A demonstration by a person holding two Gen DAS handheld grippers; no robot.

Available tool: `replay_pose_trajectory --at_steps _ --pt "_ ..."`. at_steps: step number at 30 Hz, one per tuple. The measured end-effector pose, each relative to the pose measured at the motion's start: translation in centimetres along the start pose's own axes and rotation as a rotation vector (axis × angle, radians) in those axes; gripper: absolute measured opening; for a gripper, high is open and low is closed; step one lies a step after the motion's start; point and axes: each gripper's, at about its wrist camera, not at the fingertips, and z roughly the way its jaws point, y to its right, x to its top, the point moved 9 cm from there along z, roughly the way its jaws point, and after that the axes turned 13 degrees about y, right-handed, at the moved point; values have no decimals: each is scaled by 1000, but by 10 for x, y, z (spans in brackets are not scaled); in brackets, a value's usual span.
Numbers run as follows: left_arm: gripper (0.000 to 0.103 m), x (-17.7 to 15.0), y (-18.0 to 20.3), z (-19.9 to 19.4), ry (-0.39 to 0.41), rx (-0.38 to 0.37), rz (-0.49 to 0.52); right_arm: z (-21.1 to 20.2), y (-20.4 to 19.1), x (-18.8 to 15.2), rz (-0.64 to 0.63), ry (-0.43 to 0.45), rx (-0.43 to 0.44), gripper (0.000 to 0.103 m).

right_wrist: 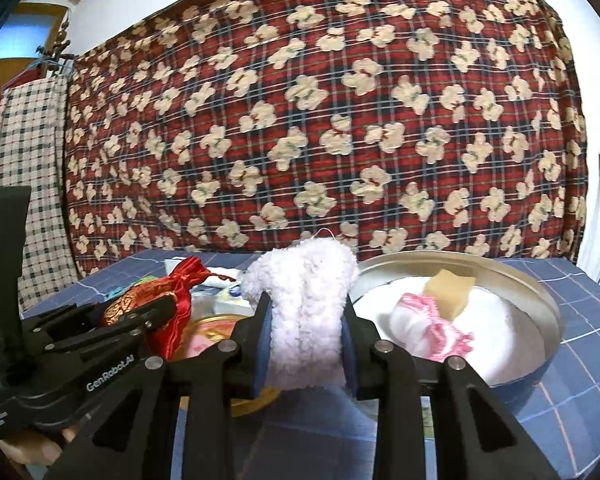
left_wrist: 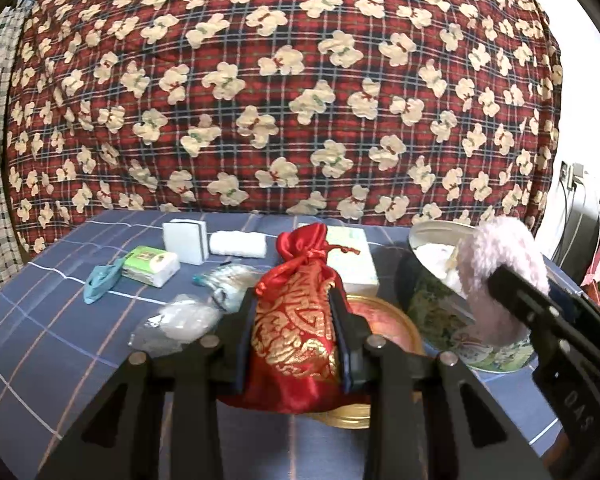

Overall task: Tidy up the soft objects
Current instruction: 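Carry the red pouch and pink puff with both tools over the tin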

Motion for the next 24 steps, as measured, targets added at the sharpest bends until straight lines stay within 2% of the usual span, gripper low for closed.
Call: replay_pose_trajectory --at_steps 10,18,24 --pt "32 -1 44 4 -20 -83 36 -13 58 5 11 15 -101 33" --pt "32 1 78 9 -34 -143 38 -26 127 10 44 9 -217 33" --pt "32 2 110 15 -40 -187 62 -30 164 28 28 27 -273 33"
